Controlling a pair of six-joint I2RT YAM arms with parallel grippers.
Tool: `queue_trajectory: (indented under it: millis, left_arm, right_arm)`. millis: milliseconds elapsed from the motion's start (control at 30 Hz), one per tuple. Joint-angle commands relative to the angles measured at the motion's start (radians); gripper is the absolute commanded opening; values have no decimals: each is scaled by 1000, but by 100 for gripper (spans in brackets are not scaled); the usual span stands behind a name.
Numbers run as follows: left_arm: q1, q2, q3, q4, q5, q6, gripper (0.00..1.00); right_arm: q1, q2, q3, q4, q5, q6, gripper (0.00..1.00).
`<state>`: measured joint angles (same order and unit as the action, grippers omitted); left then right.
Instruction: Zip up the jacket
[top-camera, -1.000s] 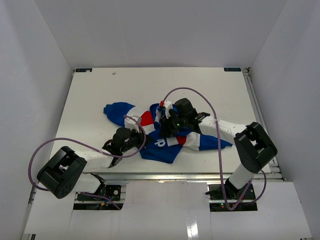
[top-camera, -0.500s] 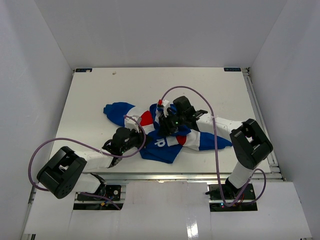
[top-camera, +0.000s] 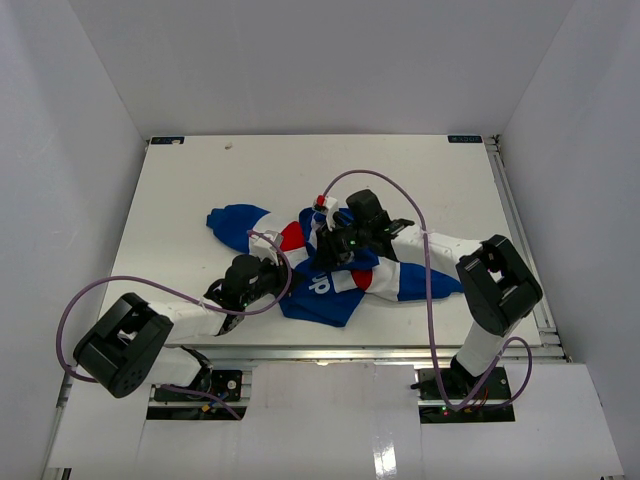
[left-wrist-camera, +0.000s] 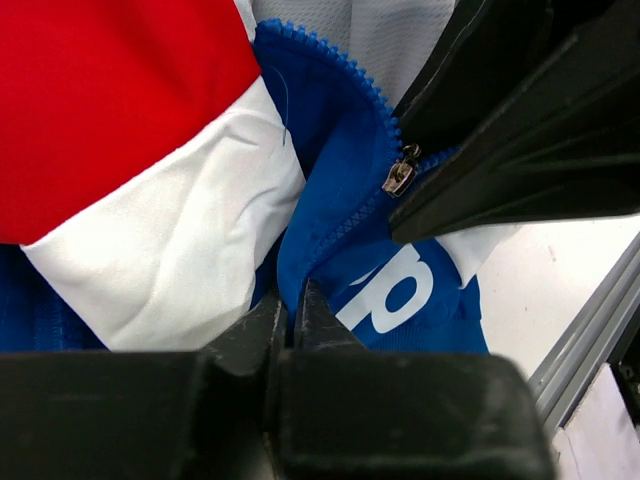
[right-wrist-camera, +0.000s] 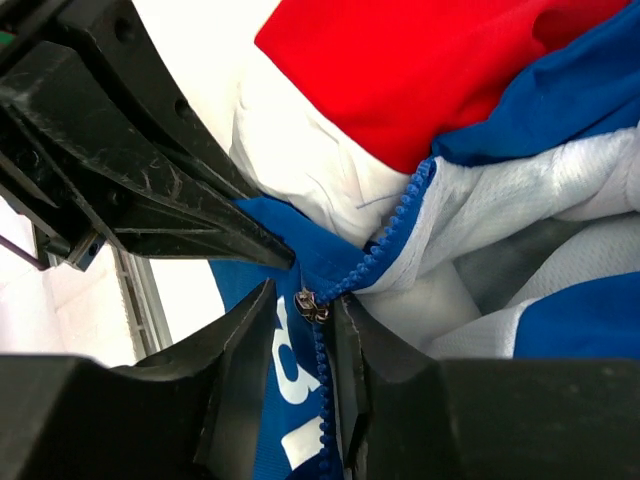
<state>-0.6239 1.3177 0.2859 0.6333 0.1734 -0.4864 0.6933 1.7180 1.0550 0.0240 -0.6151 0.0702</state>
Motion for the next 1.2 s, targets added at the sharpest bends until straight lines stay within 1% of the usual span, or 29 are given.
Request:
queue_trajectory:
  millis: [0,33,100,167,267,400,500,600,733,967,1167]
  left_arm:
    - [1,-31,9,11,14,6,1]
    - [1,-29,10,12,16,6,0]
    - [1,-25,10,14,18,6,0]
    - [1,-25,11,12,17,5,0]
    - [1,-28,6,11,13,6,0]
    - [1,-32,-6,5,0,1,0]
    - [1,-60,-31,1,-26,-8,0]
    - [1,-89,-41,-20,-41,-13,0]
    - [1,-97,-46,-35,-42,-18,0]
    - [1,-42,-39,-61,-63,-17,0]
    - [10,-17,-27,-107,-95,-27,0]
  right_arm:
    - [-7,-11,26,66,-55,25,31]
    - [-8,-9,26,67,-57,28,28]
    - [-8,-8,26,68,-52,31,15]
    - [-8,-8,23,68,-41,33,8]
    - [-22,-14,16,72,-34,37,8]
    - [-76,-42,-5,106,-17,86,8]
    - [-161,-79,-23,140,-18,151,8]
    - [-235,-99,-13,137,-21,168,8]
    - [-317,-96,30,137,-65,183,8]
    - [-390,-28,134,132,-171,209,8]
    - [-474,1,170,142,-293,211,8]
